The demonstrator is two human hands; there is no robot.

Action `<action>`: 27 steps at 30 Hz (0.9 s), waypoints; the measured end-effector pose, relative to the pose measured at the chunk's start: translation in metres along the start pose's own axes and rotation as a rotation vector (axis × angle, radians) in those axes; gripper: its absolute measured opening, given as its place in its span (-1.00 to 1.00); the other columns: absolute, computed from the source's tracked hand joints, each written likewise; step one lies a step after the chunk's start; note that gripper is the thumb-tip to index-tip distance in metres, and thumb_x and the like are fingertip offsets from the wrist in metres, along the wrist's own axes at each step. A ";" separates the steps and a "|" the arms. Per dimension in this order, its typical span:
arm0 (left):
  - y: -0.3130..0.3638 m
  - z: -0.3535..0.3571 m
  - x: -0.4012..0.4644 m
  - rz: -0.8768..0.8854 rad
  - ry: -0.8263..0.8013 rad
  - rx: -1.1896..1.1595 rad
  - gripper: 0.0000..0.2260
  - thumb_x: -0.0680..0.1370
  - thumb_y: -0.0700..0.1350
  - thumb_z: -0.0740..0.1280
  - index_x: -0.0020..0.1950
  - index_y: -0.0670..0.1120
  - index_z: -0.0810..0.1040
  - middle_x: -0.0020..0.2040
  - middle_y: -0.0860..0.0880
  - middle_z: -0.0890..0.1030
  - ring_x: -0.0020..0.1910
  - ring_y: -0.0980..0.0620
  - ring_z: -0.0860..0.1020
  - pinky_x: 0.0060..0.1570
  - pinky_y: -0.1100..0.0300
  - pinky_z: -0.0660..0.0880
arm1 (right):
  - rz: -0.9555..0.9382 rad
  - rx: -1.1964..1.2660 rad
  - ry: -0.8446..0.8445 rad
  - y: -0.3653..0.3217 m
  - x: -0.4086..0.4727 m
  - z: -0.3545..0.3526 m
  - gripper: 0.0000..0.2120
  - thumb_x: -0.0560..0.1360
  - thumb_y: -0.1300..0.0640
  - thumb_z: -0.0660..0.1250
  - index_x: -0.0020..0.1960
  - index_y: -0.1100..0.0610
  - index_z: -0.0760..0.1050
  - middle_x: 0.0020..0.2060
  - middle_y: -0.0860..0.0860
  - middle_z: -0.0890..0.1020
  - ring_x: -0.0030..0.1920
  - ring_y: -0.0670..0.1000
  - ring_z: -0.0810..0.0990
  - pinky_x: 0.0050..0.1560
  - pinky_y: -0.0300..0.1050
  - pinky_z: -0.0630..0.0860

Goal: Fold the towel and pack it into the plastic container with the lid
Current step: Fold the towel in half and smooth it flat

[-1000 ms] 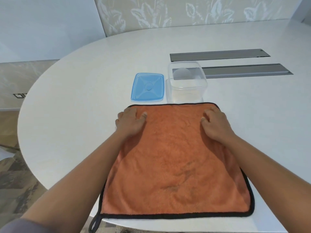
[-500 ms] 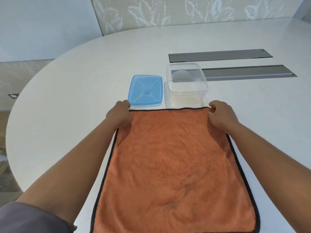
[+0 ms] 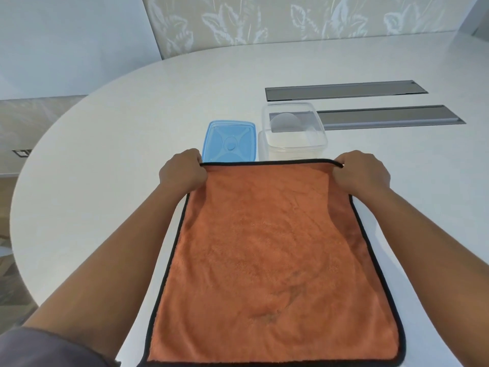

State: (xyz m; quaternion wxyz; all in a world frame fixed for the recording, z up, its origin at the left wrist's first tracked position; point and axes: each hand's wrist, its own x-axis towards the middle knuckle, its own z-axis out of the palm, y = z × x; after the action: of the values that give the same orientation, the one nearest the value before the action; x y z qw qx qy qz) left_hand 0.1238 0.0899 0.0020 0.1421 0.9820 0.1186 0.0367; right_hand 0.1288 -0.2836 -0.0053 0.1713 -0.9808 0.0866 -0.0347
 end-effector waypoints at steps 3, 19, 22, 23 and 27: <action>0.001 -0.009 -0.001 -0.022 0.062 -0.063 -0.76 0.44 -0.20 0.22 0.07 0.00 0.49 -0.14 0.04 0.54 -0.09 -0.10 0.52 -0.21 0.11 0.33 | -0.028 0.112 0.050 -0.003 -0.002 -0.012 -0.80 0.51 0.05 0.23 -0.14 0.03 0.62 -0.26 -0.01 0.64 -0.20 0.14 0.58 -0.30 -0.12 0.38; 0.001 -0.024 -0.039 -0.056 0.107 -1.051 -0.95 0.62 0.01 0.18 -0.03 0.11 0.33 -0.06 0.05 0.61 -0.15 0.01 0.58 -0.35 0.11 0.59 | 0.130 1.262 0.007 -0.009 -0.047 -0.034 -0.85 0.60 -0.02 0.38 0.14 -0.08 0.67 -0.13 -0.13 0.67 -0.09 -0.03 0.68 -0.13 -0.10 0.65; -0.001 -0.021 -0.052 -0.082 0.081 -1.108 -0.92 0.59 -0.01 0.24 -0.06 0.10 0.35 -0.03 0.00 0.53 -0.07 0.00 0.57 -0.12 0.01 0.65 | 0.140 1.310 0.046 -0.009 -0.055 -0.029 -0.82 0.59 0.07 0.40 0.17 -0.07 0.67 -0.09 -0.12 0.68 -0.11 -0.07 0.65 -0.11 -0.09 0.61; -0.002 -0.019 -0.056 -0.099 0.078 -1.127 -0.92 0.58 -0.04 0.25 -0.06 0.08 0.35 -0.05 -0.01 0.51 -0.07 0.00 0.58 -0.10 0.01 0.64 | 0.151 1.320 0.045 -0.007 -0.058 -0.027 -0.80 0.58 0.10 0.41 0.19 -0.06 0.66 -0.08 -0.11 0.68 -0.13 -0.07 0.63 -0.11 -0.08 0.60; -0.011 -0.010 -0.074 -0.200 0.058 -1.292 -0.91 0.55 -0.15 0.27 -0.10 0.00 0.38 -0.10 -0.07 0.54 -0.09 -0.07 0.64 -0.12 0.07 0.62 | 0.295 1.446 -0.010 -0.001 -0.074 -0.021 -0.83 0.43 0.18 0.45 -0.01 0.01 0.70 -0.16 0.01 0.63 -0.17 0.05 0.56 -0.03 0.05 0.55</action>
State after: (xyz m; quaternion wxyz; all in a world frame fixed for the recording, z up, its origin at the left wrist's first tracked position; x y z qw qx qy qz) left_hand 0.0485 0.0847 0.0061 0.7030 0.6818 0.1672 0.1138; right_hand 0.0546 -0.2759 0.0125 0.7782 -0.6015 0.1721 -0.0550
